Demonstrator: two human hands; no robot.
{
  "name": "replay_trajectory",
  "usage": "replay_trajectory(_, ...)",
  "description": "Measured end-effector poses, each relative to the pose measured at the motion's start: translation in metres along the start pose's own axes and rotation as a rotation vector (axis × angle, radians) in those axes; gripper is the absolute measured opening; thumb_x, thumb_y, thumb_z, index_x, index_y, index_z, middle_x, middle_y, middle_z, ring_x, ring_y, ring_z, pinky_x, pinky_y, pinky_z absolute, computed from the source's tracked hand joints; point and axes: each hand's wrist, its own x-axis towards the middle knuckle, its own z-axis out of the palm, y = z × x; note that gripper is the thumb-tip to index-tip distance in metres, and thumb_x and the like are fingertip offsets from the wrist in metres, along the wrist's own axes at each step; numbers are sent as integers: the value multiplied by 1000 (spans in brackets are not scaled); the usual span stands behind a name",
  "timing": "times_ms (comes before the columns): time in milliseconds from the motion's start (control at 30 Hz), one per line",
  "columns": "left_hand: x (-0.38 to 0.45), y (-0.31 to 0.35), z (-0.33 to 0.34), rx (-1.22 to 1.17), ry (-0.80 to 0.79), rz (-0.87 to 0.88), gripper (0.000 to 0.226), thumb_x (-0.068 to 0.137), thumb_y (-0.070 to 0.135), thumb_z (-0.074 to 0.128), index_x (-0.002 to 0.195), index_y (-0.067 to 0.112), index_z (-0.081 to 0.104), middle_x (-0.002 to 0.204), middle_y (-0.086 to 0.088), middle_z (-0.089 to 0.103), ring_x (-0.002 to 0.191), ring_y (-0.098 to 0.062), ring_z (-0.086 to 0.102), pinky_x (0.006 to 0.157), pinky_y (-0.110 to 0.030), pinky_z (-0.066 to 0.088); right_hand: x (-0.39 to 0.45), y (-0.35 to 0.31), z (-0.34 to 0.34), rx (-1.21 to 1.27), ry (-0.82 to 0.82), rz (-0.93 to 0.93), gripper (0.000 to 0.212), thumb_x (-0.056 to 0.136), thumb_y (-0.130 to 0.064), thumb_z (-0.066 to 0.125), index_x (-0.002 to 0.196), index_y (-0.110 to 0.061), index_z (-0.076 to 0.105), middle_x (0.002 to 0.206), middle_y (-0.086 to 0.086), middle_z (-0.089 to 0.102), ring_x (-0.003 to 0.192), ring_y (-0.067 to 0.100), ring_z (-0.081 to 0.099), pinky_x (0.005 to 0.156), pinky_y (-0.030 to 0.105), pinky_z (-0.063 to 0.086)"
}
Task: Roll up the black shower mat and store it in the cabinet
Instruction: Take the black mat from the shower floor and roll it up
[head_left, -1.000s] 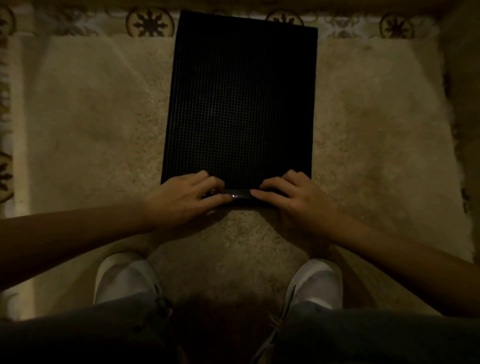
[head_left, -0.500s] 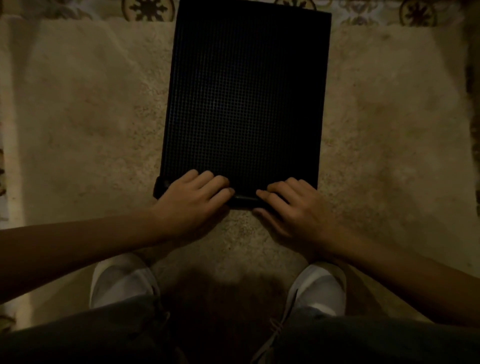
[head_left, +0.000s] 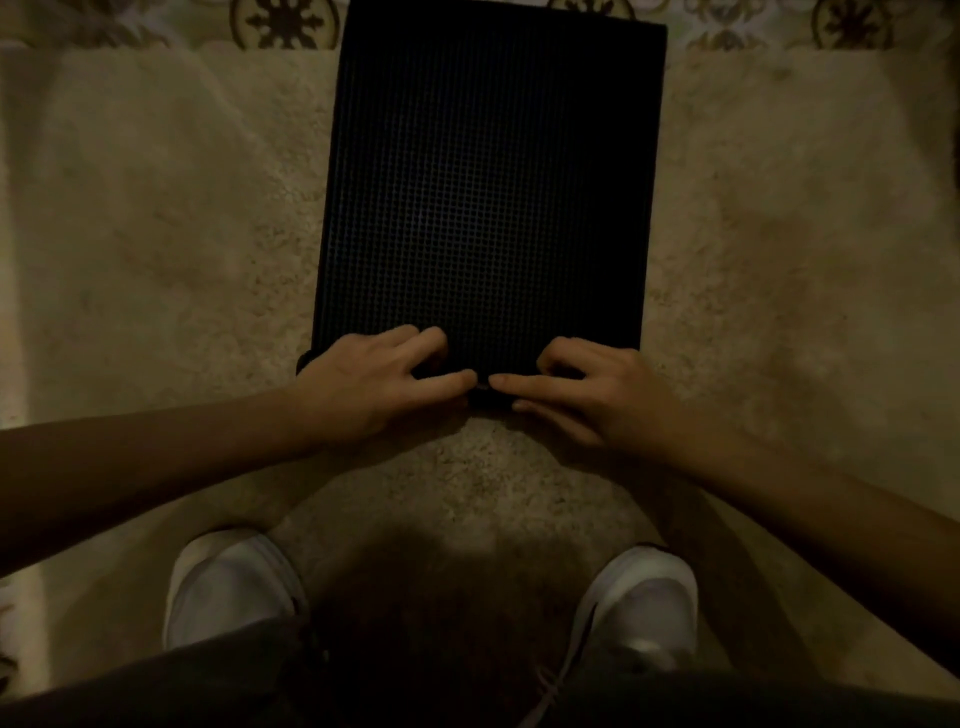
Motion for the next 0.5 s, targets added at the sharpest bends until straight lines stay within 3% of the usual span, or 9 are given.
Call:
replay_trajectory(133, 5, -5, -2, -54, 61, -44, 34, 102, 25, 43, 126, 11, 62, 92, -14, 57, 67, -25, 55, 54, -32, 40, 15, 8, -12, -54, -48, -18, 30, 103, -38, 58, 130, -28, 68, 88, 3, 65, 75, 20, 56, 57, 39, 47)
replay_trajectory(267, 6, -8, 4, 61, 157, -16, 31, 102, 35, 53, 120, 15, 67, 93, -9, 59, 85, -28, 56, 74, -40, 40, 22, 11, -16, 3, -118, 28, 33, 102, -42, 54, 129, -30, 69, 90, 4, 58, 76, 16, 49, 57, 35, 45)
replay_trajectory(367, 11, -14, 5, -13, 116, 22, 47, 95, 52, 58, 120, 13, 66, 99, -7, 59, 90, -26, 51, 72, -39, 44, 20, 12, -14, 87, -137, 90, 33, 102, -42, 55, 130, -30, 68, 91, 1, 58, 73, 7, 47, 55, 30, 45)
replay_trajectory(500, 20, -25, -2, -128, 50, 61, 48, 92, 49, 63, 123, 12, 58, 104, -5, 54, 90, -20, 50, 60, -29, 46, 27, 19, -19, 111, -123, 100, 31, 101, -42, 57, 128, -29, 69, 90, -4, 63, 69, 8, 56, 55, 31, 50)
